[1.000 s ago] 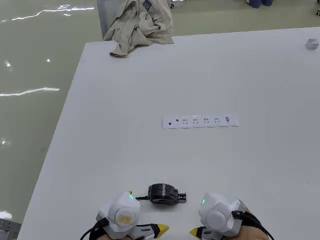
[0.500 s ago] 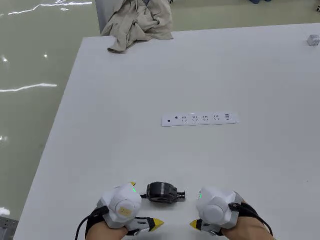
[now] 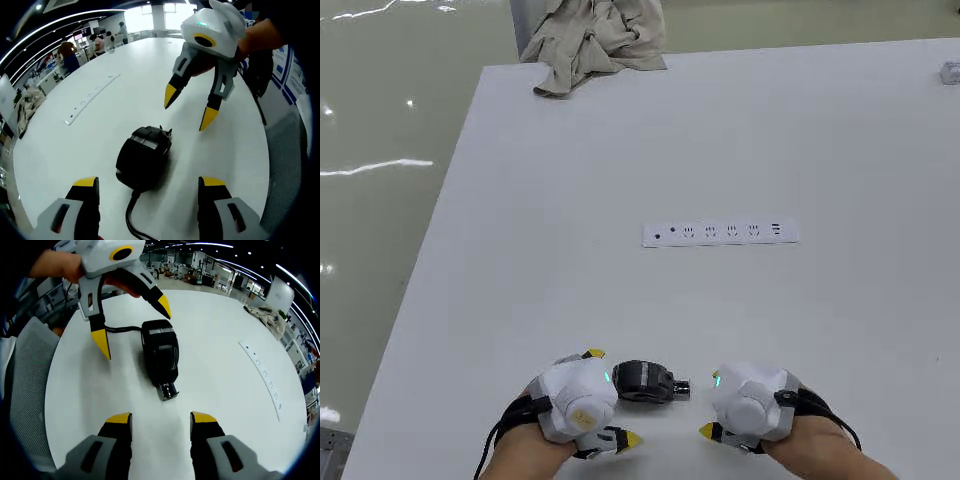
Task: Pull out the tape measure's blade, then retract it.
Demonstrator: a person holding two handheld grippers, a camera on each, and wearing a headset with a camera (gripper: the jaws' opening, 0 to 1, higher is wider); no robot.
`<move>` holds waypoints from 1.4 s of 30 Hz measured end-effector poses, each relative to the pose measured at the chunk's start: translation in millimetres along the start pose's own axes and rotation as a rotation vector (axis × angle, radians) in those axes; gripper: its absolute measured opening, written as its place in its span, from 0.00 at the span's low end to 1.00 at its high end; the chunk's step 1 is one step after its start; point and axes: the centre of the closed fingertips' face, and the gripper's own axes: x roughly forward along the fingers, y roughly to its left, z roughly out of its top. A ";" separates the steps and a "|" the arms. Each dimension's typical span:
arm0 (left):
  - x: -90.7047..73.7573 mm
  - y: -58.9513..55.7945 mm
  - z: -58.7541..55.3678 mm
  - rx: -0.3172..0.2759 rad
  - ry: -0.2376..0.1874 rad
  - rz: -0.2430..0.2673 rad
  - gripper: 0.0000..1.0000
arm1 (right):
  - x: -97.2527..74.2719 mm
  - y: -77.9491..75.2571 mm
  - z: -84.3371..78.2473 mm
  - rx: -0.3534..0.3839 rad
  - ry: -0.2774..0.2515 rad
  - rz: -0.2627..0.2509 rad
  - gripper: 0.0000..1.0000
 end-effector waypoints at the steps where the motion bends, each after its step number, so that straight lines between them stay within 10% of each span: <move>1: 0.7 0.3 0.8 0.009 0.001 -0.006 0.77 | 0.9 0.3 0.0 -0.008 0.000 0.005 0.47; 42: 23.7 2.3 21.0 0.301 -0.003 -0.152 0.52 | 29.7 -10.5 10.7 -0.138 -0.024 0.095 0.36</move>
